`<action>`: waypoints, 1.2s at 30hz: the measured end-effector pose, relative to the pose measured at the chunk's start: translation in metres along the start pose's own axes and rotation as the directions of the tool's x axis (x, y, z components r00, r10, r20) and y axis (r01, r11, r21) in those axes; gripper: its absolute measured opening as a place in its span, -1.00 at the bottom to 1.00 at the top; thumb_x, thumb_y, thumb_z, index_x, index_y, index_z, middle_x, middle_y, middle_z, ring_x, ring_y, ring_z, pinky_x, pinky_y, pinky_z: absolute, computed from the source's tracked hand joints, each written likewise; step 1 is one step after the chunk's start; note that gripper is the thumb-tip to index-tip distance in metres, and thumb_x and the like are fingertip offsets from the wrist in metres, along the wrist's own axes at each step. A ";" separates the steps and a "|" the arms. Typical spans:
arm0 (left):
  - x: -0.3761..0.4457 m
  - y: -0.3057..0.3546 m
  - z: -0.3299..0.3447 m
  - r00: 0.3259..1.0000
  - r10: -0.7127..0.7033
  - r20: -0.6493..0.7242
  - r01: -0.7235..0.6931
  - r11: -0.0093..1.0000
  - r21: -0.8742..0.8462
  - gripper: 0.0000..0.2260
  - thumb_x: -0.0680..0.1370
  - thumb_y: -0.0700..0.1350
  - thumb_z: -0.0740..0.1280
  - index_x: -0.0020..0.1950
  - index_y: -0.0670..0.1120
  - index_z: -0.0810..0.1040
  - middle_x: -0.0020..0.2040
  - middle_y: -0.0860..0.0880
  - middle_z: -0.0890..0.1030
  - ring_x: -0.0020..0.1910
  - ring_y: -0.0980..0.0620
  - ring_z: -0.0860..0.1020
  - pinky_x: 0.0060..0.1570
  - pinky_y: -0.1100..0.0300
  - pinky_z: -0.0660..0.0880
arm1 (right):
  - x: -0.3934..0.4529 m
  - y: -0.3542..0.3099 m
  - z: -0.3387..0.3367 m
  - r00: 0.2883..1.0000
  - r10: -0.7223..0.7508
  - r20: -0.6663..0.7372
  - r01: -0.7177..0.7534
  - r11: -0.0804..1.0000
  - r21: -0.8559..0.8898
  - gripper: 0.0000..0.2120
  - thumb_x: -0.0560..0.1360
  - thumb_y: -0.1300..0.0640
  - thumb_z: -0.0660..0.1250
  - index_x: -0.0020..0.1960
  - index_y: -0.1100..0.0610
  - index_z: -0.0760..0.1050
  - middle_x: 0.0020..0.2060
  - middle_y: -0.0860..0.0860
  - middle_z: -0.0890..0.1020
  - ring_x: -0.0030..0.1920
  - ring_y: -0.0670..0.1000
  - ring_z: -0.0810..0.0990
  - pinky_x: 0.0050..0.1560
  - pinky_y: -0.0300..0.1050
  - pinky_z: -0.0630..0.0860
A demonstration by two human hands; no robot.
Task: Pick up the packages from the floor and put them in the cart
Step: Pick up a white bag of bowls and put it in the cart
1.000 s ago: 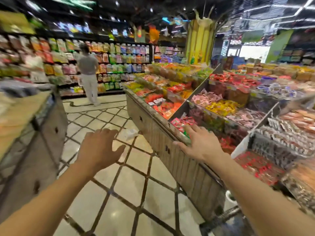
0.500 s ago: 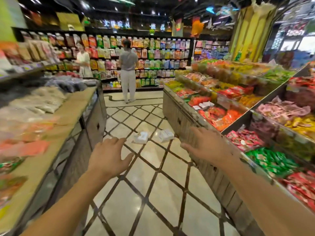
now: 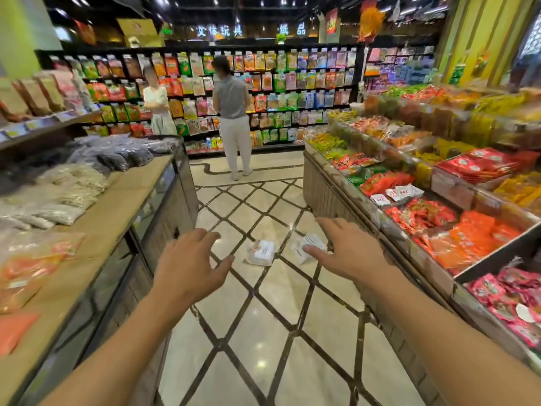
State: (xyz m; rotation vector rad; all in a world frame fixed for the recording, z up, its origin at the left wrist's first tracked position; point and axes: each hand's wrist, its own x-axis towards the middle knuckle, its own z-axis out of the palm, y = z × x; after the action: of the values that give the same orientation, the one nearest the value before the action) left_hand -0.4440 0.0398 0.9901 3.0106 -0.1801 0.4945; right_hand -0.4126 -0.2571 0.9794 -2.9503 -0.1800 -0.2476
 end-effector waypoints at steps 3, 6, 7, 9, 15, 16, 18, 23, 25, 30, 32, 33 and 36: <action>0.060 -0.012 0.018 1.000 -0.025 0.001 0.025 1.000 -0.014 -0.39 0.48 0.33 0.19 0.37 -0.02 0.60 0.26 -0.05 0.64 0.25 -0.12 0.57 0.23 -0.10 0.51 | 0.068 0.004 0.012 1.000 -0.021 0.014 0.021 1.000 0.009 -0.23 0.55 -0.48 0.16 0.63 -0.11 0.20 0.52 0.00 0.42 0.48 0.10 0.44 0.29 0.10 0.56; 0.120 -0.023 0.045 0.999 -0.044 0.001 0.044 0.999 -0.023 -0.42 0.51 0.29 0.26 0.38 -0.05 0.59 0.26 -0.08 0.64 0.24 -0.14 0.59 0.22 -0.11 0.51 | 0.139 0.006 0.029 0.999 -0.043 0.028 0.043 0.999 0.019 -0.22 0.56 -0.47 0.17 0.65 -0.10 0.18 0.54 0.01 0.40 0.50 0.09 0.42 0.31 0.09 0.55; 0.141 -0.026 0.057 0.999 -0.048 -0.001 0.048 0.998 -0.028 -0.43 0.52 0.28 0.30 0.38 -0.06 0.58 0.26 -0.08 0.64 0.24 -0.15 0.59 0.22 -0.11 0.50 | 0.163 0.007 0.037 0.998 -0.050 0.034 0.049 0.999 0.017 -0.22 0.56 -0.47 0.17 0.65 -0.10 0.18 0.54 0.01 0.41 0.50 0.10 0.42 0.31 0.08 0.55; 0.184 -0.034 0.081 0.999 -0.049 -0.003 0.049 0.998 -0.028 -0.42 0.52 0.28 0.28 0.41 -0.06 0.56 0.28 -0.08 0.64 0.26 -0.15 0.58 0.23 -0.10 0.49 | 0.212 0.009 0.055 0.997 -0.062 0.036 0.062 0.998 0.003 -0.22 0.56 -0.46 0.17 0.64 -0.10 0.18 0.53 0.01 0.42 0.48 0.11 0.44 0.31 0.08 0.54; 0.331 -0.072 0.163 0.997 -0.055 0.052 0.059 0.995 -0.078 -0.35 0.52 0.30 0.23 0.50 -0.04 0.47 0.36 -0.06 0.60 0.33 -0.14 0.54 0.28 -0.08 0.47 | 0.368 0.021 0.104 0.997 -0.052 0.063 0.054 0.998 -0.029 -0.25 0.57 -0.45 0.18 0.64 -0.10 0.19 0.51 0.02 0.43 0.50 0.10 0.41 0.30 0.10 0.54; 0.357 -0.077 0.175 0.996 -0.051 0.067 0.057 0.995 -0.083 -0.37 0.53 0.29 0.26 0.50 -0.04 0.47 0.37 -0.05 0.59 0.34 -0.14 0.53 0.28 -0.07 0.46 | 0.393 0.024 0.109 0.996 -0.047 0.072 0.049 0.998 -0.031 -0.24 0.57 -0.45 0.18 0.64 -0.09 0.19 0.51 0.02 0.43 0.50 0.09 0.41 0.30 0.10 0.55; 0.406 -0.084 0.196 0.994 -0.040 0.100 0.048 0.995 -0.083 -0.41 0.56 0.27 0.30 0.50 -0.02 0.46 0.38 -0.03 0.58 0.36 -0.12 0.51 0.29 -0.05 0.42 | 0.443 0.030 0.118 0.996 -0.034 0.086 0.037 0.999 -0.037 -0.24 0.57 -0.45 0.17 0.65 -0.09 0.19 0.50 0.02 0.44 0.50 0.09 0.41 0.30 0.10 0.54; 0.517 -0.095 0.244 0.990 -0.022 0.140 0.033 0.996 -0.082 -0.43 0.56 0.26 0.30 0.48 -0.03 0.48 0.35 -0.04 0.60 0.32 -0.13 0.53 0.25 -0.06 0.43 | 0.555 0.050 0.144 0.996 -0.016 0.093 0.018 1.000 -0.018 -0.24 0.57 -0.44 0.19 0.64 -0.07 0.21 0.51 0.02 0.44 0.48 0.12 0.43 0.27 0.12 0.53; 0.556 -0.096 0.265 0.987 -0.025 0.158 0.039 0.996 -0.086 -0.39 0.53 0.29 0.23 0.48 -0.04 0.49 0.34 -0.05 0.61 0.31 -0.14 0.54 0.24 -0.07 0.44 | 0.598 0.060 0.161 0.994 -0.015 0.106 0.015 1.000 -0.001 -0.24 0.58 -0.43 0.19 0.64 -0.07 0.20 0.51 0.03 0.43 0.48 0.14 0.42 0.28 0.12 0.52; 0.651 -0.098 0.341 0.973 -0.051 0.226 0.074 0.993 -0.093 -0.34 0.48 0.28 0.17 0.46 -0.05 0.50 0.33 -0.07 0.61 0.33 -0.14 0.54 0.26 -0.05 0.43 | 0.713 0.091 0.227 0.989 -0.024 0.145 0.020 0.999 0.028 -0.24 0.57 -0.45 0.17 0.64 -0.08 0.21 0.50 0.03 0.46 0.45 0.15 0.45 0.27 0.10 0.54; 0.689 -0.101 0.380 0.960 -0.072 0.272 0.098 0.992 -0.083 -0.34 0.48 0.28 0.17 0.49 -0.04 0.49 0.35 -0.06 0.60 0.34 -0.14 0.54 0.27 -0.04 0.43 | 0.761 0.105 0.260 0.986 -0.022 0.165 0.012 0.998 0.061 -0.25 0.58 -0.43 0.18 0.64 -0.07 0.22 0.48 0.04 0.46 0.44 0.13 0.47 0.24 0.09 0.56; 0.706 -0.103 0.403 0.949 -0.085 0.304 0.115 0.990 -0.079 -0.33 0.48 0.28 0.17 0.49 -0.04 0.48 0.35 -0.06 0.60 0.33 -0.15 0.54 0.26 -0.04 0.44 | 0.784 0.112 0.277 0.984 -0.016 0.176 0.002 0.997 0.082 -0.26 0.58 -0.42 0.19 0.63 -0.06 0.23 0.46 0.04 0.47 0.43 0.13 0.47 0.24 0.09 0.56; 0.752 -0.108 0.474 0.898 -0.135 0.418 0.176 0.983 -0.059 -0.35 0.48 0.28 0.19 0.48 -0.03 0.48 0.32 -0.06 0.62 0.30 -0.14 0.56 0.22 -0.03 0.48 | 0.847 0.134 0.335 0.969 0.018 0.247 -0.053 0.989 0.137 -0.30 0.60 -0.38 0.19 0.63 -0.06 0.24 0.47 0.03 0.46 0.45 0.11 0.45 0.30 0.07 0.52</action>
State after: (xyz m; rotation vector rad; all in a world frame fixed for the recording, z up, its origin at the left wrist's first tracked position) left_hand 0.4261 0.0212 0.7790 2.9584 0.0136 -0.1681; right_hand 0.4863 -0.2371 0.7813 -2.8292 -0.1692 0.1322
